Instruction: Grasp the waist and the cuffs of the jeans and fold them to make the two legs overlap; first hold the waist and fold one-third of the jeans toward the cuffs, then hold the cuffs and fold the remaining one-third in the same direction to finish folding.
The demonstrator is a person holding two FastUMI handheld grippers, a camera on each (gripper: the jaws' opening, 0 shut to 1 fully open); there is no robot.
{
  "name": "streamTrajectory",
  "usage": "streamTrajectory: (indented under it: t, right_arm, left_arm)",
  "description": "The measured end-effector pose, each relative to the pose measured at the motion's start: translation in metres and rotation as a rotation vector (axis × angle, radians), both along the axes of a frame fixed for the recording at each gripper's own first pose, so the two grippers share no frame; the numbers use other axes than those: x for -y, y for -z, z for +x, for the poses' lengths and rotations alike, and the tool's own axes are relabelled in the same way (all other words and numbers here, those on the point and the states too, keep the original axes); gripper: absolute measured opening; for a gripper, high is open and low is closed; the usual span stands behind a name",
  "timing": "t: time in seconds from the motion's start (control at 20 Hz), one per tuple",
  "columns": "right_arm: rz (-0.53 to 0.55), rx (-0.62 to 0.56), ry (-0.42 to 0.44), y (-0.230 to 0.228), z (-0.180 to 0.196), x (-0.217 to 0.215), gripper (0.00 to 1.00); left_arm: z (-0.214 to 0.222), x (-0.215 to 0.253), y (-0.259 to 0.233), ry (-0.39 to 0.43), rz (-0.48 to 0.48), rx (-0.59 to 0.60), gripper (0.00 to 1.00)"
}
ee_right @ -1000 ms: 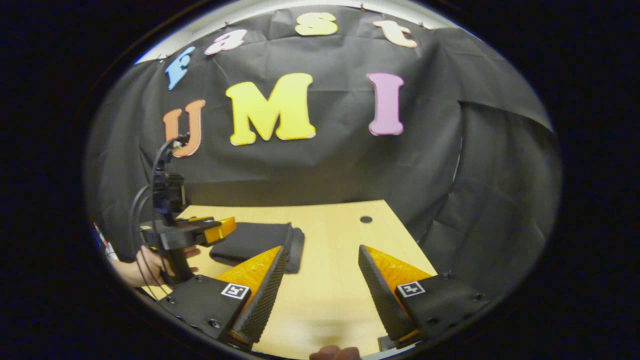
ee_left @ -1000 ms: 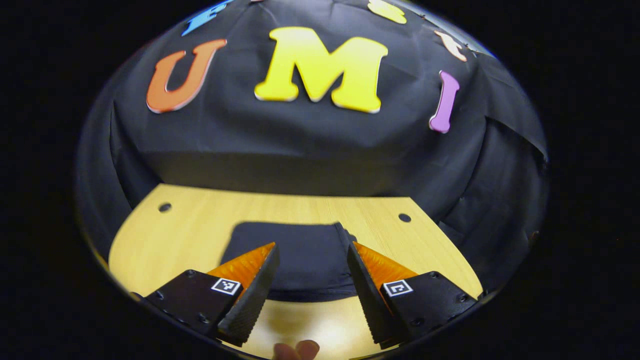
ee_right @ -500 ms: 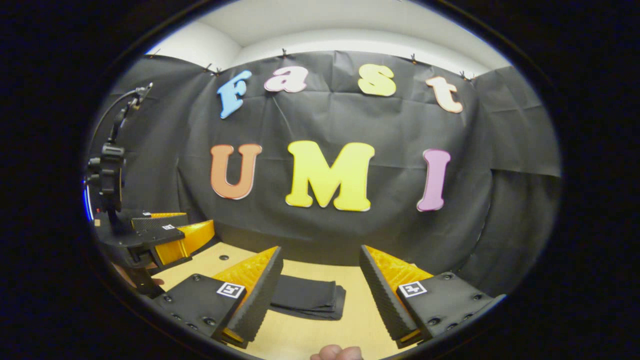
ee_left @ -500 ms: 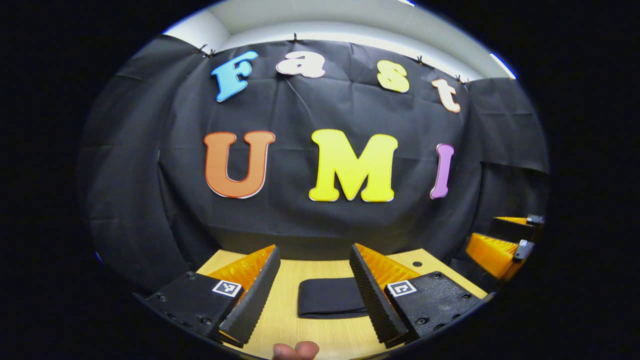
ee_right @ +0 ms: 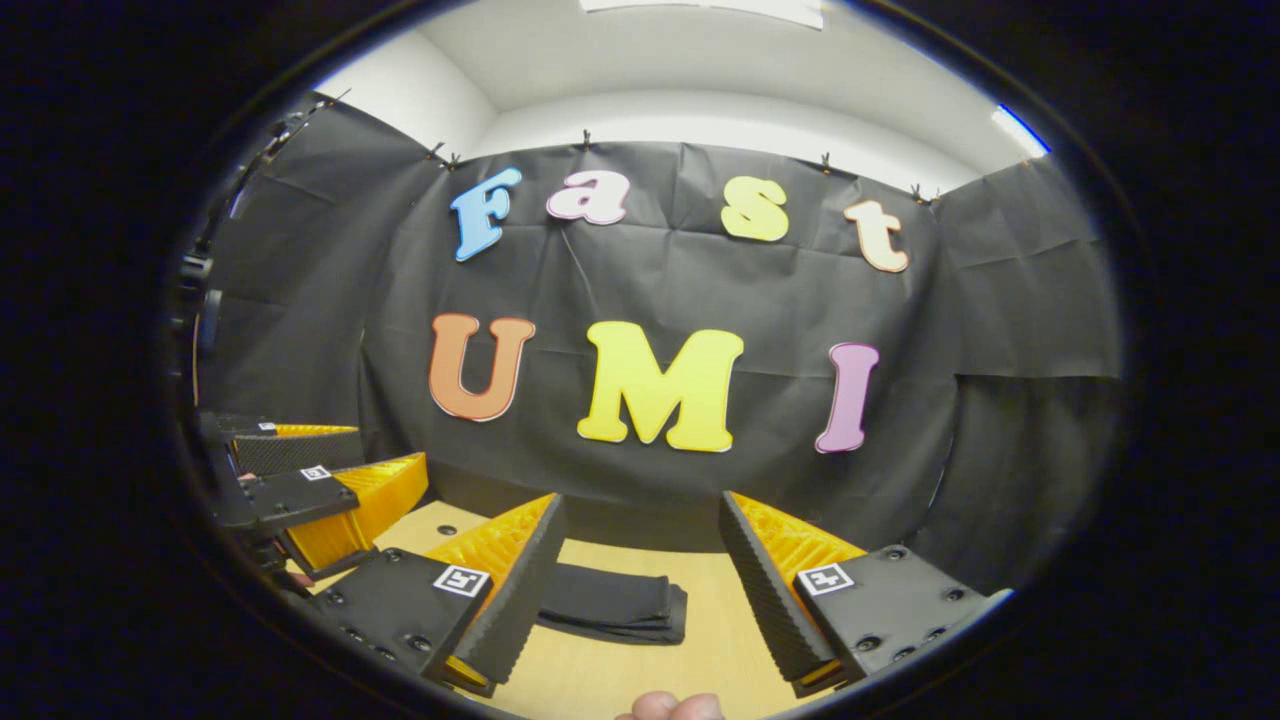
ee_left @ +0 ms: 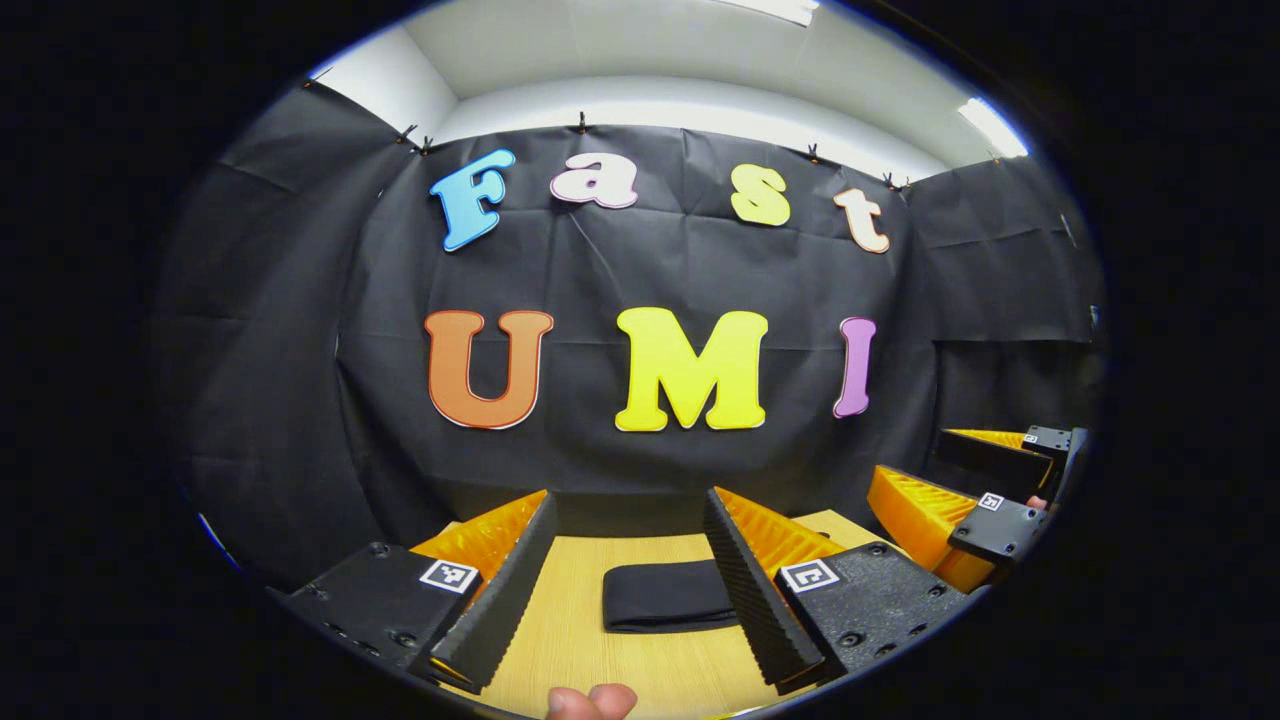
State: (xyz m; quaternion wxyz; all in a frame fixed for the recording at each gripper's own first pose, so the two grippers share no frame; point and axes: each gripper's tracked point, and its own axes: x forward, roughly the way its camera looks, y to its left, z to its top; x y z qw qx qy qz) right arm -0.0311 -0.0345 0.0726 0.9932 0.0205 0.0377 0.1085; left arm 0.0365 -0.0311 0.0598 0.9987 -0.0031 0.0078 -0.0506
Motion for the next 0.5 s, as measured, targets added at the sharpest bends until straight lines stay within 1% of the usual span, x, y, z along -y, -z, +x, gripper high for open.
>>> streamTrajectory:
  t: [0.1, 0.2, 0.25, 0.3, 0.35, 0.45, 0.5]
  right_arm:
    - [0.022, -0.021, 0.02, 0.005, -0.005, 0.008, 0.94]
    - [0.046, -0.04, 0.042, 0.008, -0.007, 0.014, 0.94]
    - [0.054, -0.044, 0.053, 0.008, -0.007, 0.016, 0.96]
    - [0.057, -0.044, 0.062, 0.008, -0.007, 0.019, 0.96]
    - [0.056, -0.041, 0.07, 0.008, -0.007, 0.021, 0.94]
    - [0.053, -0.039, 0.072, 0.009, -0.006, 0.022, 0.94]
    - [0.054, -0.043, 0.069, 0.01, -0.005, 0.021, 0.94]
  left_arm:
    - [-0.007, 0.003, 0.003, 0.006, -0.012, -0.005, 0.86]
    - [-0.011, 0.0, 0.001, -0.005, -0.007, -0.004, 0.85]
    - [-0.01, -0.001, 0.003, -0.013, -0.002, -0.006, 1.0]
    - [-0.01, 0.0, 0.005, -0.017, 0.0, -0.008, 0.86]
    - [-0.009, 0.001, 0.006, -0.018, -0.005, -0.01, 0.85]
    - [-0.008, 0.001, 0.006, -0.025, -0.006, -0.014, 0.85]
    - [-0.006, 0.0, 0.006, -0.027, -0.007, -0.016, 1.0]
